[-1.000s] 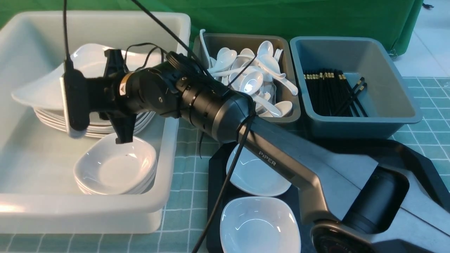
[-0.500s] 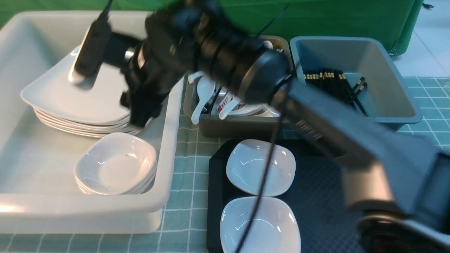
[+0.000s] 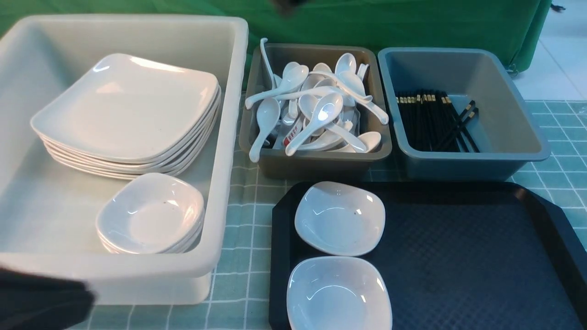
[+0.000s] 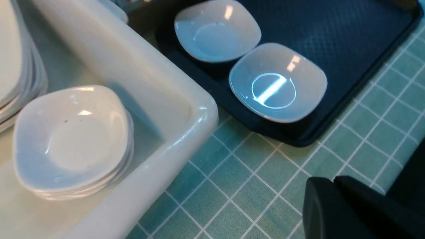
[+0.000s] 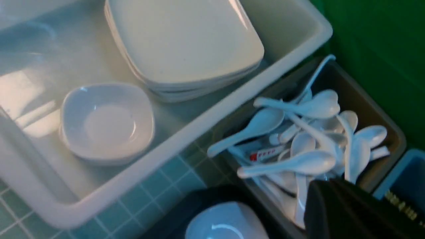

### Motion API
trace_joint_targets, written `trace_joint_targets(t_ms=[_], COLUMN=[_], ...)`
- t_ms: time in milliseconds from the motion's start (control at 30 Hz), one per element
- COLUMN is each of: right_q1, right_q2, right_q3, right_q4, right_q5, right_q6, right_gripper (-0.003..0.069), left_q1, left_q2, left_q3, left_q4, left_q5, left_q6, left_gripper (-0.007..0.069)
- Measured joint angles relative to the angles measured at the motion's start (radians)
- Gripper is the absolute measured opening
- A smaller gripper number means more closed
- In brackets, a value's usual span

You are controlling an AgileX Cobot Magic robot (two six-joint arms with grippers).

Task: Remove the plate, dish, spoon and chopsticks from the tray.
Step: Use the left arm to grab a small plate from the dinner plate

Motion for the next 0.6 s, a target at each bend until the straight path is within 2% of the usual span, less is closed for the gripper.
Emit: trace_joint_targets(t_ms=[67,133,333,600], right_q1=[0.0,0.0,0.0,0.0], right_q2=[-0.13,-0.206,-0.564,-0.827], right_q3=[0.192,0.298,0.798,1.023], right_q4=[-0.008,-0.015,-0.041,-0.042], right_q5=[0.0,0.0,-0.002,-0.002], right_q6=[0.049,0.08,0.245,0.336], right_gripper=[0.0021,0.0021,0.0028,0.0032], left_q1=[-0.045,-0.075,-0.268,-0.474], left_q2=[0.112,0.163,0.49,0.734], left_q3=[0.0,0.0,0.0,-0.128], left_q4=[-0.019,-0.028,-0.036,-0.006], left_q5=[-0.07,-0.113,-0.312,-0.364], left_q6=[0.03,0.054,0.106,0.113], left_gripper=[0.0017,0.0017,0.0017,0.0017])
